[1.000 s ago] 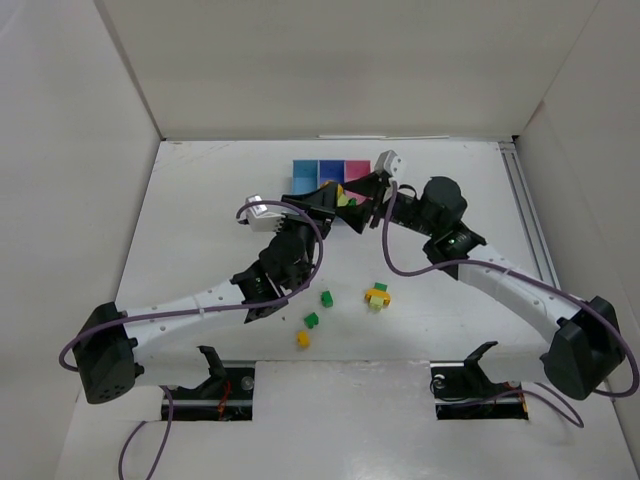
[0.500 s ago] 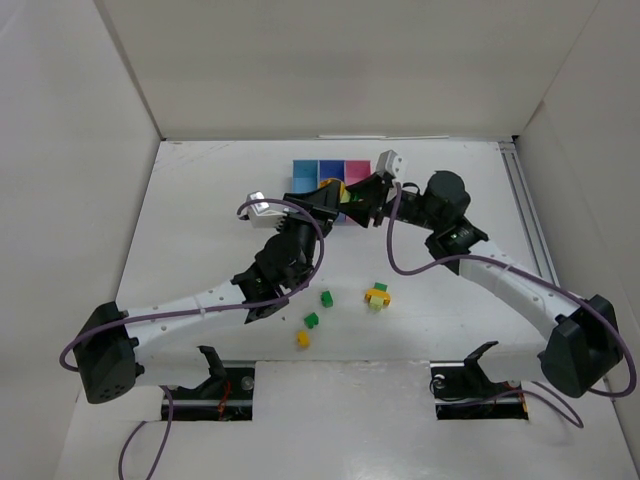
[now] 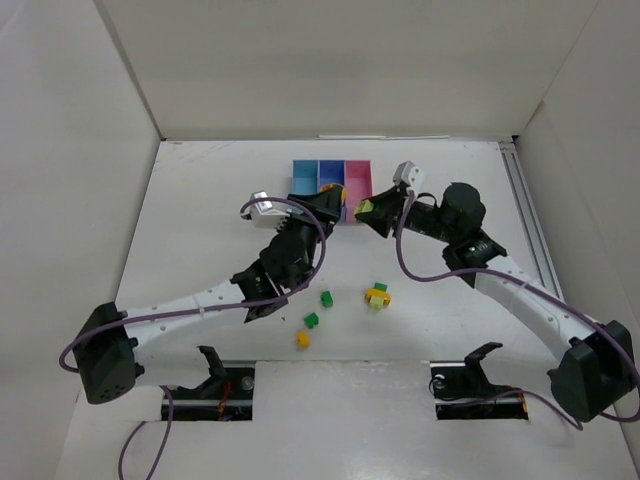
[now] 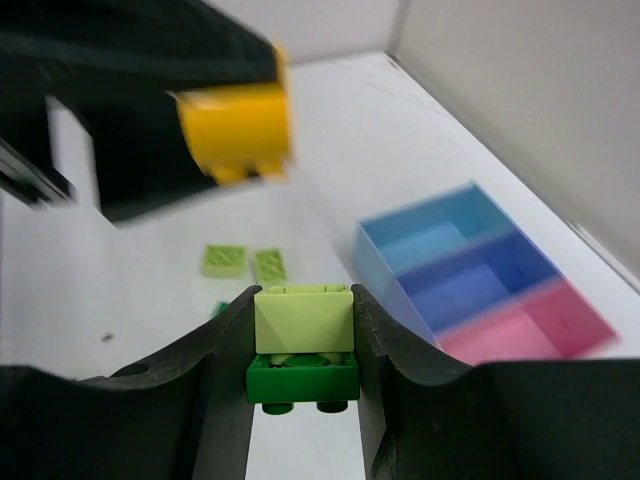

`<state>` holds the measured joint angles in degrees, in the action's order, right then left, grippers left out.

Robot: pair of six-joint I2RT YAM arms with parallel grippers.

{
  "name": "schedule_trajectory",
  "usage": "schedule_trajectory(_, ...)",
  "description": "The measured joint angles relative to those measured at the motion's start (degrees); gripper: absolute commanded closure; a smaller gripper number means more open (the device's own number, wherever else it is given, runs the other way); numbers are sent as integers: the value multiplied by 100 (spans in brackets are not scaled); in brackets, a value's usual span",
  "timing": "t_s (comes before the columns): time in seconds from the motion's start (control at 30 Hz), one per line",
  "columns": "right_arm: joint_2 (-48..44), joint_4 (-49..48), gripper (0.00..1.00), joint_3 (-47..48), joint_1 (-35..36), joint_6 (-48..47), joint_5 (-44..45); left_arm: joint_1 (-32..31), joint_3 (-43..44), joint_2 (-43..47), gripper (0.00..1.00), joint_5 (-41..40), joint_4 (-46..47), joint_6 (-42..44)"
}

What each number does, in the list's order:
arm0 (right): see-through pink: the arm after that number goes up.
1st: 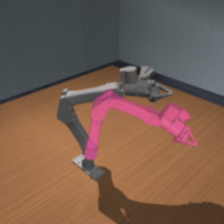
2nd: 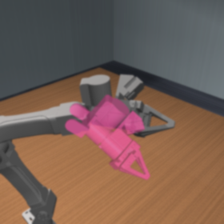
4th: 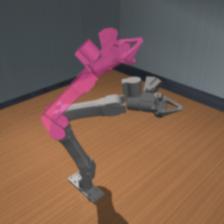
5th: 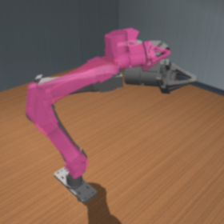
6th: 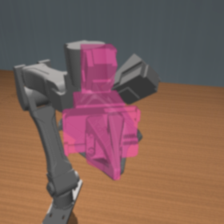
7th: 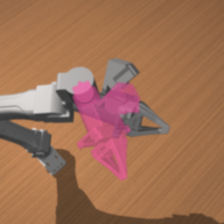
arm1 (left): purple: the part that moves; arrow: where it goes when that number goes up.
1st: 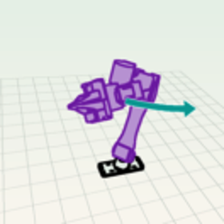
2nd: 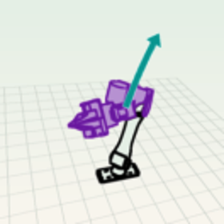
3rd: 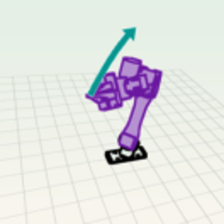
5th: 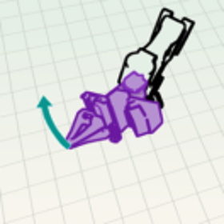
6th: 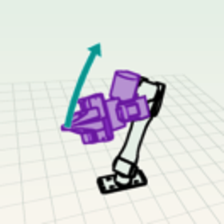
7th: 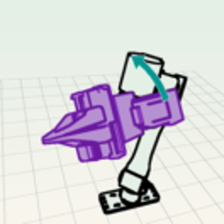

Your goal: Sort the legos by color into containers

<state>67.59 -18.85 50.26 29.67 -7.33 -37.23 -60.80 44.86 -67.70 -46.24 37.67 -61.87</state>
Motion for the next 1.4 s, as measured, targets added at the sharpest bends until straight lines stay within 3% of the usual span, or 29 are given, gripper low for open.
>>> schedule_trajectory(0.17,-356,483,100,-400,-538,2,439,509,361,-9,62,-116,-745,-256)
schedule_trajectory(0.4,-586,935,100,-474,-756,0,588,1110,881,-428,58,138,-1456,-195)
schedule_trajectory(0.7,-575,1307,100,-483,-1147,0,758,2822,3198,-2496,55,1939,-3193,837)
schedule_trajectory(0.9,-382,1423,100,-485,-1329,0,774,3045,4529,-3888,54,2618,-4221,1606)
schedule_trajectory(1.07,-264,1502,100,-487,-1508,0,772,3040,4599,-4207,53,2802,-4924,1961)
schedule_trajectory(1.3,37,1510,100,-487,-1587,2,688,3246,4426,-4205,34,3001,-5005,2094)
schedule_trajectory(1.4,175,1543,100,-485,-1628,0,632,3320,4400,-4207,31,3062,-5042,2122)
